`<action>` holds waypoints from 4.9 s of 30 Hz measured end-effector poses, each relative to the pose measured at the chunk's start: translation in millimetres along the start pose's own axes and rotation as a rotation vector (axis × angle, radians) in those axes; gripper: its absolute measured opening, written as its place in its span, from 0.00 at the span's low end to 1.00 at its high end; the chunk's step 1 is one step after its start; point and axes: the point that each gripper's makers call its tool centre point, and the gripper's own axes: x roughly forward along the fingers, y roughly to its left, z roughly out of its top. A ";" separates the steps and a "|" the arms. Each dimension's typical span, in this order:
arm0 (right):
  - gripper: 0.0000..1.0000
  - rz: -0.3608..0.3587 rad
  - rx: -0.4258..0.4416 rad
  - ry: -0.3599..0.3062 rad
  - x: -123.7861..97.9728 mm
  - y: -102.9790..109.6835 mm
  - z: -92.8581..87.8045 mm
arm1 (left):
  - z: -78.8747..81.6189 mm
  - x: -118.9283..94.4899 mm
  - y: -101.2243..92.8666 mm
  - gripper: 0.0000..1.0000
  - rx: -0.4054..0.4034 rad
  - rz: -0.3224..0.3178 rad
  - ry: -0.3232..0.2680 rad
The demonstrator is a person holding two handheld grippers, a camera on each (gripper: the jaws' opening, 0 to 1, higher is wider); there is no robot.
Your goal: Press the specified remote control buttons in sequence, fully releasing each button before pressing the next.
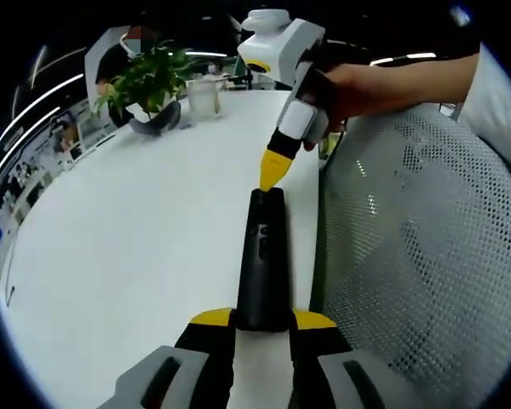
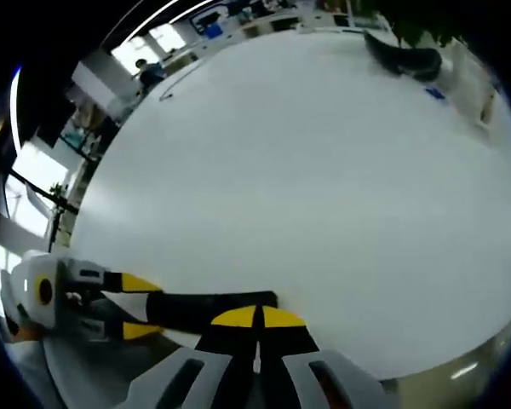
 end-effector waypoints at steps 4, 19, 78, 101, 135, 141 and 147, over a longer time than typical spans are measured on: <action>0.00 -0.007 -0.017 0.004 0.0 0.9 0.0 | 0.1 0.1 0.0 0.24 0.000 0.000 0.000; 0.00 0.003 0.014 0.004 0.0 -0.1 0.1 | 0.2 0.0 0.3 0.24 0.001 -0.001 -0.001; 0.00 0.002 -0.112 0.031 1.9 11.3 -7.6 | -0.1 0.8 -3.2 0.24 -0.002 -0.002 -0.003; 0.00 0.152 0.132 0.056 -0.6 18.4 -9.1 | 0.0 0.1 -3.9 0.24 -0.001 -0.001 0.008; 0.00 0.077 -0.036 0.043 4.8 21.2 -11.5 | 1.1 0.7 -3.3 0.24 -0.020 -0.008 0.016; 0.00 0.095 -0.005 0.053 5.0 20.1 -11.0 | 1.0 0.6 -3.3 0.24 -0.016 -0.008 0.015; 0.00 0.099 0.004 0.056 4.3 21.9 -11.5 | 0.8 0.6 -3.4 0.24 -0.010 -0.007 0.009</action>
